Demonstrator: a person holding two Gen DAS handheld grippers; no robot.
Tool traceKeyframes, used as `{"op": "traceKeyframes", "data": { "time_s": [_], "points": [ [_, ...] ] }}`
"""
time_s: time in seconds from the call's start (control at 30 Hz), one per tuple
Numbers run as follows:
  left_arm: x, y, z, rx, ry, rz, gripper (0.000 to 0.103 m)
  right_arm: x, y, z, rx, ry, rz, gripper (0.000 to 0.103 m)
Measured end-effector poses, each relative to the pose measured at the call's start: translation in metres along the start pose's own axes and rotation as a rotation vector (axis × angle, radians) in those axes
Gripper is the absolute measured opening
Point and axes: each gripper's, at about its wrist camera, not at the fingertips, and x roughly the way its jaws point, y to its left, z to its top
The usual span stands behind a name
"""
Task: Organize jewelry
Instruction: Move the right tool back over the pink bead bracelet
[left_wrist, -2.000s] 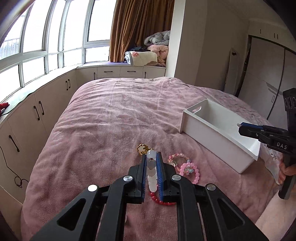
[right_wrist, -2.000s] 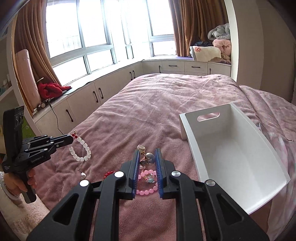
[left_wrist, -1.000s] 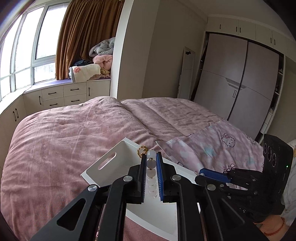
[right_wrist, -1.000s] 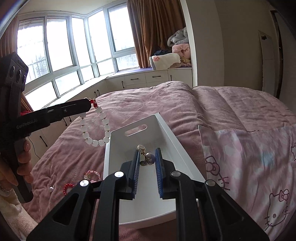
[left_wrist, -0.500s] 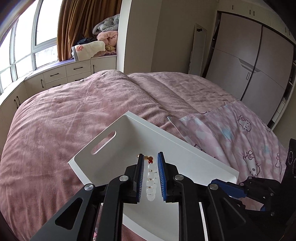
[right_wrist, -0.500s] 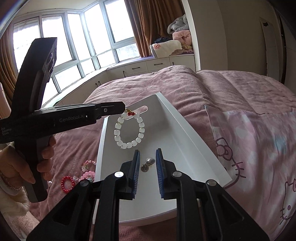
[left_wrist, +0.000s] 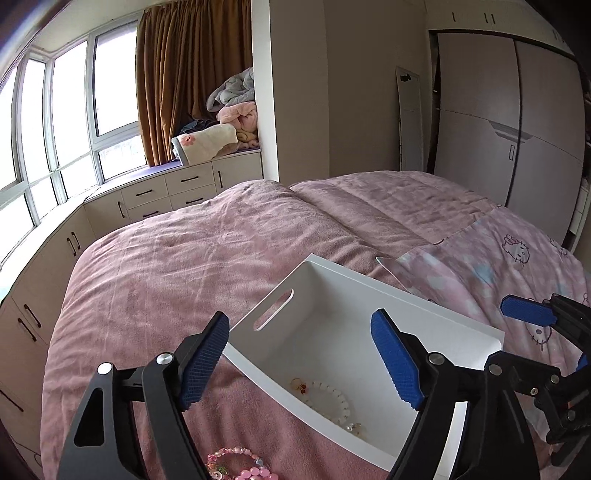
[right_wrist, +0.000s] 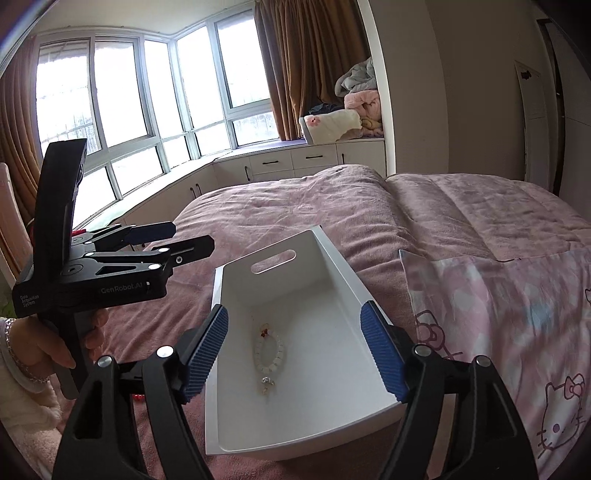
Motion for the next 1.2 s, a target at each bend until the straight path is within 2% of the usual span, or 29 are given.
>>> {"op": "traceKeyframes", "data": {
  "time_s": [0.07, 0.3, 0.5, 0.63, 0.87, 1.2],
  "points": [
    [-0.022, 0.01, -0.001, 0.017, -0.044, 0.033, 0.092, -0.01, 0.01, 0.006, -0.023, -0.029, 0.006, 0.081],
    [-0.087, 0.043, -0.01, 0.058, -0.105, 0.097, 0.093, -0.032, 0.055, 0.02, -0.122, -0.077, 0.027, 0.089],
    [-0.138, 0.079, -0.023, -0.013, -0.16, 0.126, 0.095, -0.04, 0.096, 0.023, -0.193, -0.09, 0.056, 0.098],
    [-0.168, 0.102, -0.037, -0.072, -0.19, 0.169, 0.099, -0.041, 0.119, 0.022, -0.232, -0.081, 0.086, 0.098],
    [-0.199, 0.143, -0.077, -0.143, -0.177, 0.283, 0.099, -0.033, 0.156, 0.015, -0.3, -0.05, 0.102, 0.098],
    [-0.212, 0.191, -0.136, -0.233, -0.129, 0.351, 0.099, -0.008, 0.203, -0.003, -0.367, 0.019, 0.119, 0.098]
  ]
}}
